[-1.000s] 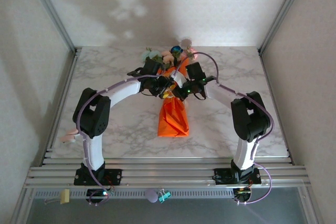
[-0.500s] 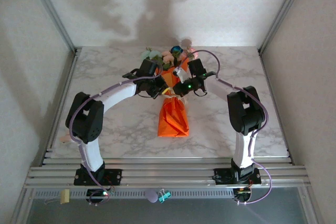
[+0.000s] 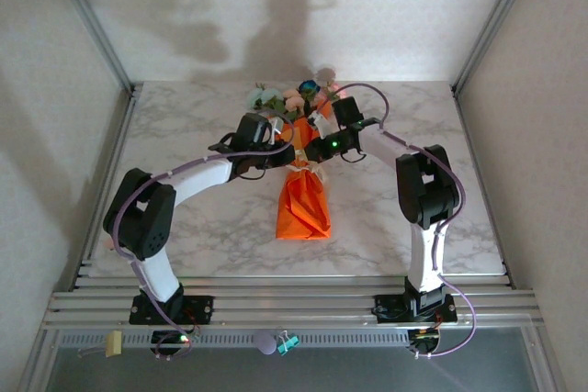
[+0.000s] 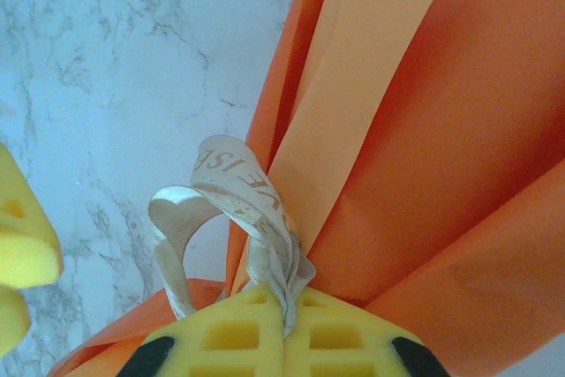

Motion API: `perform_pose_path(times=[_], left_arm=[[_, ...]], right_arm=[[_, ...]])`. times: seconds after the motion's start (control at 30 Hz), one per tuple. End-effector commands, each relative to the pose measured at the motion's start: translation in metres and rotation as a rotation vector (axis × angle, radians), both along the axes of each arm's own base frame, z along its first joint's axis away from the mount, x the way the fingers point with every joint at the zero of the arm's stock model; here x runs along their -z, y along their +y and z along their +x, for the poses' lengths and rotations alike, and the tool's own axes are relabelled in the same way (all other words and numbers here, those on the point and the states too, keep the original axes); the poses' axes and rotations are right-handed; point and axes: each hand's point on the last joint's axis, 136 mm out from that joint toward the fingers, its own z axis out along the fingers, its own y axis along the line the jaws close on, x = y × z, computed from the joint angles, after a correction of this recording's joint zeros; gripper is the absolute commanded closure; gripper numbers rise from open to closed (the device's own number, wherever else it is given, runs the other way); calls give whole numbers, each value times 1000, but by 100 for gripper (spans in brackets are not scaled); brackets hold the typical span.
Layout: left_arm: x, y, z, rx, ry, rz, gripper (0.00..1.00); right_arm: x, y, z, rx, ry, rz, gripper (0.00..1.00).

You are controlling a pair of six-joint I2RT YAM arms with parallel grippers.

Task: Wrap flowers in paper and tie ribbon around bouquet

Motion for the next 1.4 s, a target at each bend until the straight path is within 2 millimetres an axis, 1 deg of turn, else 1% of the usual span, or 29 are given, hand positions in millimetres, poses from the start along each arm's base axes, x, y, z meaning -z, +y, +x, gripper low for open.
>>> perform_pose_path(times=[0.0,0.07,0.17,0.37,0.47,0.57,0.63,0.7,0.8,0.93,1.13,1.27,1.37], left_arm=[[1,-11,12,73,-9,-15,75],[6,-15,15,56,41,-36,75],[5,-17,15,19,73,-68,76],[4,-19,3,8,157,-122,80],[10,-19,-5,23,210,-145,78],[21,-13,-7,4,262,-125,73],[22,-10,-5,-12,282,-136,73],[26,-8,-4,-27,306,-140,76],[26,-11,0,-32,309,-158,78],[35,-14,7,-27,322,-114,80],[37,-19,16,-16,299,-45,79],[34,-21,18,-22,291,-52,78],[32,-22,18,-20,290,-56,77]], right_arm=[[1,1,-2,-1,52,12,100],[2,0,-1,4,56,9,100],[4,-2,1,13,65,2,100],[7,-4,4,24,83,-5,100],[7,-4,4,26,94,-1,100],[9,-5,5,30,108,3,100],[10,-5,5,33,119,7,100],[8,-6,6,40,124,15,100],[7,-5,7,41,120,20,100],[5,-7,9,51,123,24,100],[-4,-9,10,63,131,57,100],[-13,-9,5,57,135,81,100],[-14,-10,1,55,149,84,100]])
